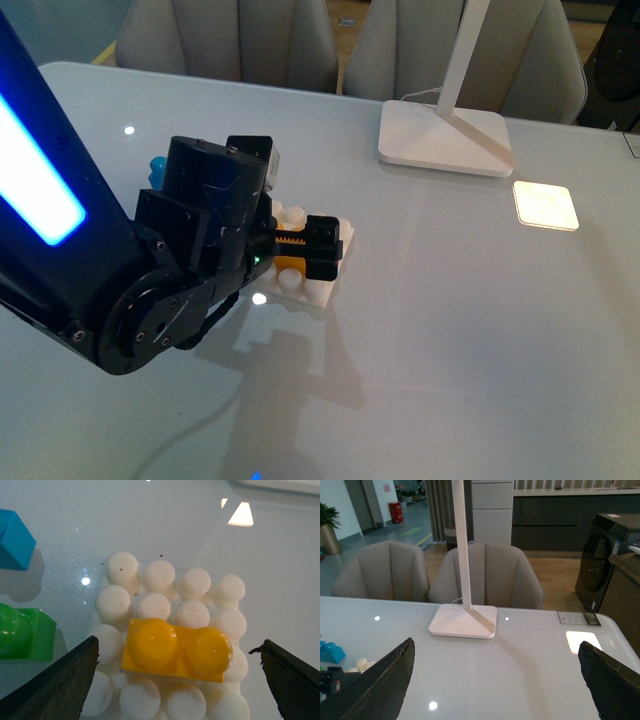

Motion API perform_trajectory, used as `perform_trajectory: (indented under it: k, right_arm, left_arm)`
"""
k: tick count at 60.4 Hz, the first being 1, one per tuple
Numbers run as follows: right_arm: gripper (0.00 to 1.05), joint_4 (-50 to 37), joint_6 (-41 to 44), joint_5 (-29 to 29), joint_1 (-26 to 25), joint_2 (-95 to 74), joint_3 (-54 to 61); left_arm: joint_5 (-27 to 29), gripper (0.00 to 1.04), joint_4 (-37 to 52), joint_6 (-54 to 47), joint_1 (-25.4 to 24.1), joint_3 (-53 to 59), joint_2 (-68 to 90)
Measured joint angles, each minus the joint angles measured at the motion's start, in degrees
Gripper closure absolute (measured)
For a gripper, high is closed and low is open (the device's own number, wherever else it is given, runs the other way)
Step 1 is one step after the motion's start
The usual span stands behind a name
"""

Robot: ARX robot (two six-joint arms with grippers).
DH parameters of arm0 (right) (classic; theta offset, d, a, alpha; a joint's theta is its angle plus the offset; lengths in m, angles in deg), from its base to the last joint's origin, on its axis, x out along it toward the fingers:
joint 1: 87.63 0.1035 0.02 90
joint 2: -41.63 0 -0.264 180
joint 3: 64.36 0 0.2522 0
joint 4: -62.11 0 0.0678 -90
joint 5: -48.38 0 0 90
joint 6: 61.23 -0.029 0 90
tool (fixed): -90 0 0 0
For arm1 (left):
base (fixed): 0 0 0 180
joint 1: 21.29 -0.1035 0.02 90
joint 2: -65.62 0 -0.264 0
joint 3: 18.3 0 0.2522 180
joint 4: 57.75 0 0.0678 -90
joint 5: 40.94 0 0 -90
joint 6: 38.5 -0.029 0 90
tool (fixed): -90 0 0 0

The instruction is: Insert yellow block into base center

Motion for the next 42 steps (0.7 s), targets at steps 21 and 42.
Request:
perform_trajectory:
  k: [21, 42]
  right_arm:
    - [0.09, 0.0, 0.0, 0.0, 0.0, 0.0, 0.0]
    - [0.09, 0.0, 0.0, 0.0, 0.0, 0.0, 0.0]
  left_arm:
    - [-7.5, 0.07, 6.0, -1.6, -9.8, 20.6, -20.2]
    - [-21.9, 0.07, -1.0, -2.4, -27.9, 38.1, -50.3]
